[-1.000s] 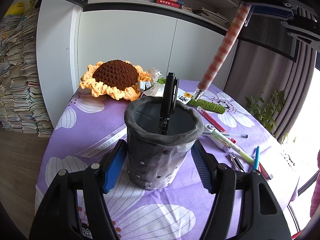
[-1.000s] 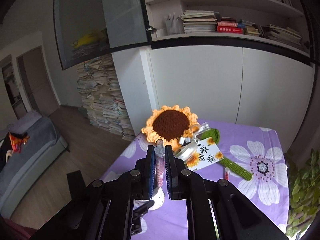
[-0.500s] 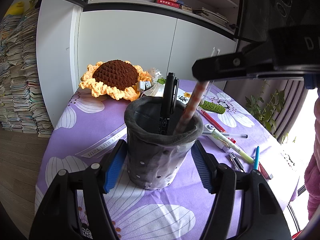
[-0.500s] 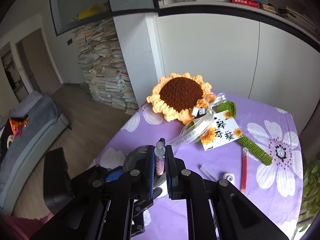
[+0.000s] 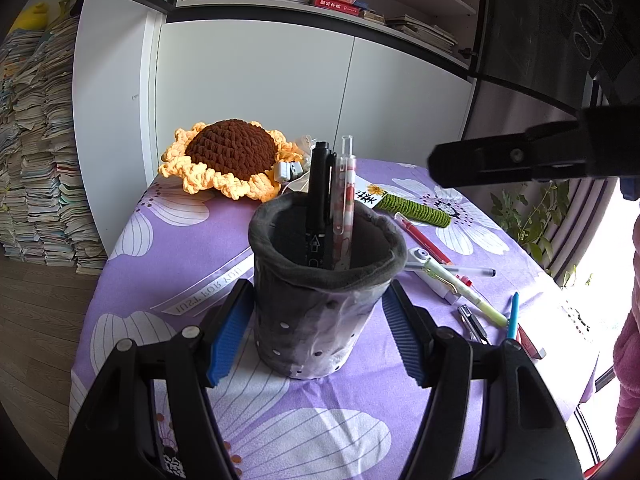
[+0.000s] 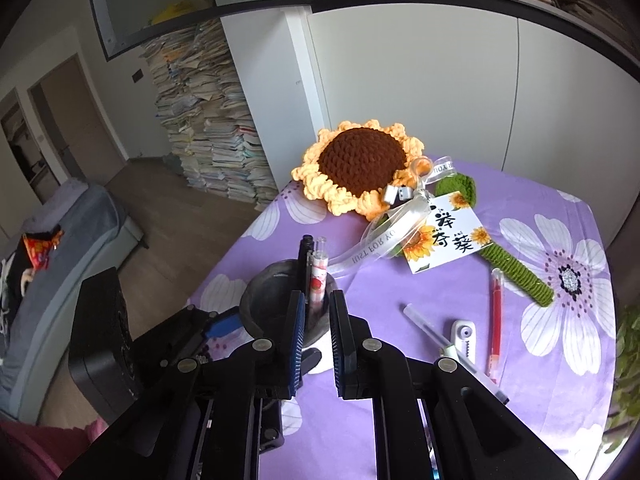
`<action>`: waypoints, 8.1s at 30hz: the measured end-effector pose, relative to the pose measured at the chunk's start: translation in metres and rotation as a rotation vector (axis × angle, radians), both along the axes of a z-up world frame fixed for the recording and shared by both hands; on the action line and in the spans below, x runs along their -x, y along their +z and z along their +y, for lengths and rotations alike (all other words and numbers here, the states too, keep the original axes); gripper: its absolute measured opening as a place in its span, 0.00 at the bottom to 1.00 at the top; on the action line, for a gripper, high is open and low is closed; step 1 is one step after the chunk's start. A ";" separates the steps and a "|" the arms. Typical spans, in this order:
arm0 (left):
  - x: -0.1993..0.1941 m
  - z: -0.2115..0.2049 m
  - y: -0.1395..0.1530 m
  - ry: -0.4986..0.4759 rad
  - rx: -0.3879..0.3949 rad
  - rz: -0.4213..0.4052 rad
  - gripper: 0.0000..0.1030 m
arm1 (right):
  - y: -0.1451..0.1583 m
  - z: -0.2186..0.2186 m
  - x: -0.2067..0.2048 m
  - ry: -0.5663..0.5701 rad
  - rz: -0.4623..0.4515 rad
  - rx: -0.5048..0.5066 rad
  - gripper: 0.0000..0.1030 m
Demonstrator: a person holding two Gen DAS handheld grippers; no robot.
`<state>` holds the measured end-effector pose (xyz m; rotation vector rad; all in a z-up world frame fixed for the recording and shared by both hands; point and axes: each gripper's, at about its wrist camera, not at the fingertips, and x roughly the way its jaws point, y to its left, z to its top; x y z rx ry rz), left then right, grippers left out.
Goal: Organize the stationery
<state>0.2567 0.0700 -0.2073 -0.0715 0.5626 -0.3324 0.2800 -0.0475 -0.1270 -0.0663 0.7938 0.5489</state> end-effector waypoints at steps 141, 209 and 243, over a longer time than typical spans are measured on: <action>0.000 0.000 0.000 0.002 0.004 0.012 0.65 | -0.078 -0.150 0.015 -0.398 0.271 0.071 0.11; -0.002 -0.002 -0.004 0.003 0.025 0.046 0.67 | -0.083 -0.050 0.021 0.407 0.059 0.676 0.23; -0.004 0.001 -0.002 0.003 0.029 0.048 0.66 | -0.111 -0.039 0.017 0.611 0.138 0.920 0.18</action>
